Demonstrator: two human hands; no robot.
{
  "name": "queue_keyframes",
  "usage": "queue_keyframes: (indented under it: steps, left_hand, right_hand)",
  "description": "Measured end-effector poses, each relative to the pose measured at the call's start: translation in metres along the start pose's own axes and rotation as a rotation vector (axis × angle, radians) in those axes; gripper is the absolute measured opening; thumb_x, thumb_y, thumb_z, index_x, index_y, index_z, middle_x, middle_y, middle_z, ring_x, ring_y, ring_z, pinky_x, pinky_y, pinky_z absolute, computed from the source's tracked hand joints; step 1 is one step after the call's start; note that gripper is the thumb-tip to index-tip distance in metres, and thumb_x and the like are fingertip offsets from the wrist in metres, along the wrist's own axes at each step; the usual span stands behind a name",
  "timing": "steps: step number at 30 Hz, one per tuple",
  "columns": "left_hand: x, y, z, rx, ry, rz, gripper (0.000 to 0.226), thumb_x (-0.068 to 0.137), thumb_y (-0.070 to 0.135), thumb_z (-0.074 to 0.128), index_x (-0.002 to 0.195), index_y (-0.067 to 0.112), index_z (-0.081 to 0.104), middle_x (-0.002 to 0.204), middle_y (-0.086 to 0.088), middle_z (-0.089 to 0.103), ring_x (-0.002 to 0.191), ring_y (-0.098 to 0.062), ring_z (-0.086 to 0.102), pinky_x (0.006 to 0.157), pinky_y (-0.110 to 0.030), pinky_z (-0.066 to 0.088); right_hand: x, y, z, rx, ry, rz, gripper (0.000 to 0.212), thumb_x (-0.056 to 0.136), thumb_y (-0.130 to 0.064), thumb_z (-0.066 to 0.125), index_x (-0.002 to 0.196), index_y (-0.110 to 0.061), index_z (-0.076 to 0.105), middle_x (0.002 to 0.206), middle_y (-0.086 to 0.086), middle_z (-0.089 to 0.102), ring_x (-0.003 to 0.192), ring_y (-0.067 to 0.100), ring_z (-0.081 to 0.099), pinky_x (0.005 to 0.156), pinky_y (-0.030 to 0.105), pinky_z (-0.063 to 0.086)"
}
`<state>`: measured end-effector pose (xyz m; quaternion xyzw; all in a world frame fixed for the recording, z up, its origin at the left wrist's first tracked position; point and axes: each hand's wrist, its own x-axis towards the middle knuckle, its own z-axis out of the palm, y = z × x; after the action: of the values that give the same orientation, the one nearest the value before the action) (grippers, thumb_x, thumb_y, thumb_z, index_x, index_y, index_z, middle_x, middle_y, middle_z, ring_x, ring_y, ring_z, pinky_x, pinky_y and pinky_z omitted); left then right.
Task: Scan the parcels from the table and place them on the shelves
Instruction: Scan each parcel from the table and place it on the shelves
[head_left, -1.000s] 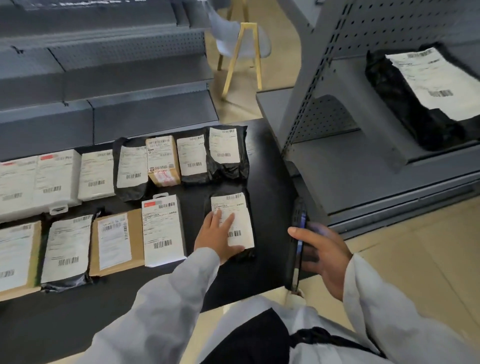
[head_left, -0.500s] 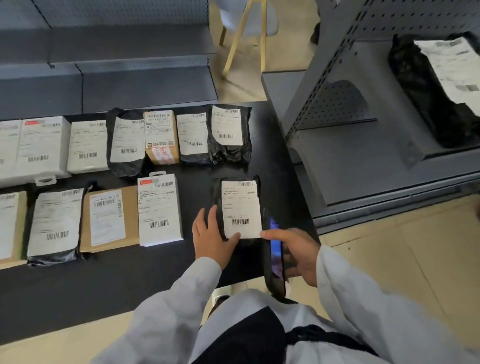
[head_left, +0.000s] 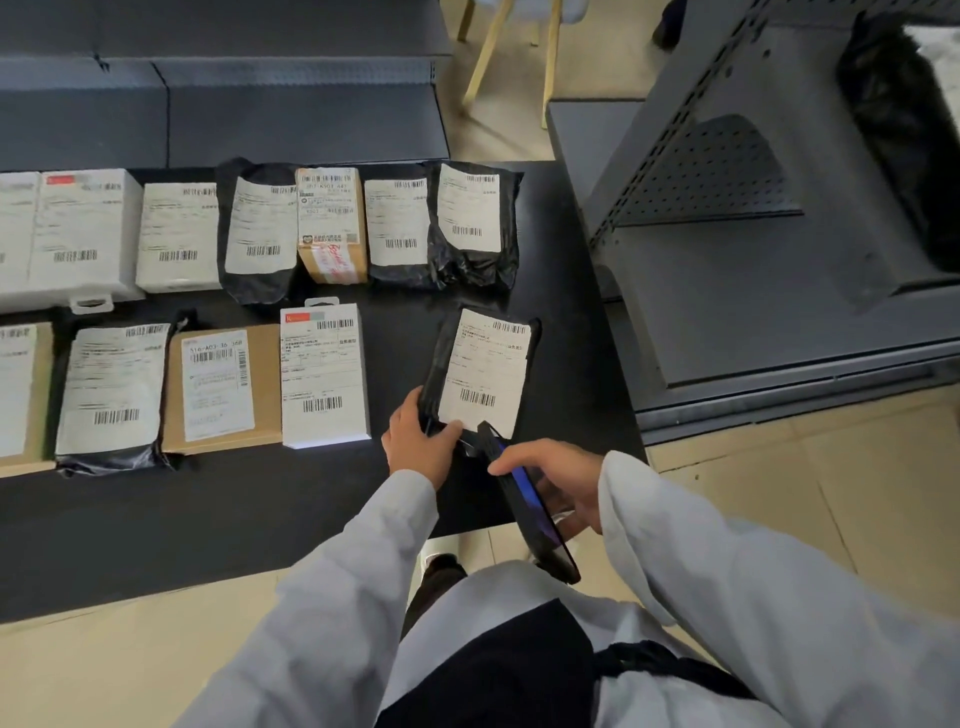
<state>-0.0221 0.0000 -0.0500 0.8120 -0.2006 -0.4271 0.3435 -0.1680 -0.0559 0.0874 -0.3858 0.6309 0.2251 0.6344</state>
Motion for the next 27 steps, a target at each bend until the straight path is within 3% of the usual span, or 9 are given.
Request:
queue_keyframes:
  steps: [6,12,17,21,24,27]
  left_hand:
    - [0.0,0.005,0.004,-0.034,-0.015,-0.047,0.069,0.084,0.036,0.072,0.144,0.026,0.041,0.142,-0.004,0.047,0.134,-0.031,0.04,0.111,-0.055,0.037]
    - [0.002,0.011,0.005,-0.085,0.003,-0.067,0.067,0.084,0.027,0.072,0.142,0.031,0.04,0.142,-0.002,0.048,0.13,-0.029,0.046,0.107,-0.055,0.042]
    - [0.01,0.011,0.007,-0.08,-0.078,-0.062,0.063,0.086,0.02,0.068,0.14,0.036,0.039,0.136,0.001,0.058,0.124,-0.027,0.056,0.103,-0.053,0.048]
    - [0.006,0.021,0.001,0.074,-0.086,-0.07,0.063,0.086,0.023,0.065,0.137,0.044,0.036,0.135,0.003,0.059,0.121,-0.029,0.057,0.107,-0.056,0.041]
    - [-0.007,0.026,-0.007,0.179,-0.086,-0.047,0.063,0.091,0.018,0.064,0.144,0.034,0.037,0.136,0.0,0.058,0.125,-0.031,0.054,0.11,-0.055,0.038]
    - [-0.023,0.015,-0.01,0.099,-0.136,-0.067,0.058,0.092,0.015,0.066,0.144,0.026,0.041,0.138,-0.001,0.056,0.126,-0.03,0.054,0.106,-0.049,0.043]
  right_hand:
    - [0.001,0.003,-0.004,-0.011,0.0,-0.017,0.042,0.086,-0.044,0.066,0.116,-0.016,0.054,0.102,0.011,0.06,0.095,0.03,0.062,0.093,0.043,0.054]
    - [0.004,0.009,-0.008,0.023,0.004,-0.034,0.029,0.087,-0.044,0.065,0.099,-0.019,0.056,0.1,0.01,0.061,0.091,0.028,0.063,0.081,0.038,0.054]
    - [0.013,0.022,-0.015,0.193,0.065,-0.075,0.043,0.084,-0.042,0.072,0.114,-0.014,0.059,0.107,0.014,0.064,0.094,0.032,0.066,0.07,0.037,0.056]
    - [0.024,0.028,-0.022,0.444,0.135,-0.156,0.045,0.081,-0.036,0.078,0.117,-0.016,0.06,0.114,0.018,0.067,0.088,0.034,0.069,0.064,0.036,0.058]
    - [0.035,0.03,-0.026,0.596,0.186,-0.192,0.055,0.077,-0.032,0.084,0.122,-0.015,0.056,0.114,0.019,0.066,0.084,0.032,0.071,0.058,0.033,0.058]
    - [0.05,0.032,-0.028,0.659,0.229,-0.241,0.055,0.077,-0.026,0.085,0.123,-0.016,0.058,0.115,0.019,0.065,0.087,0.033,0.069,0.059,0.034,0.059]
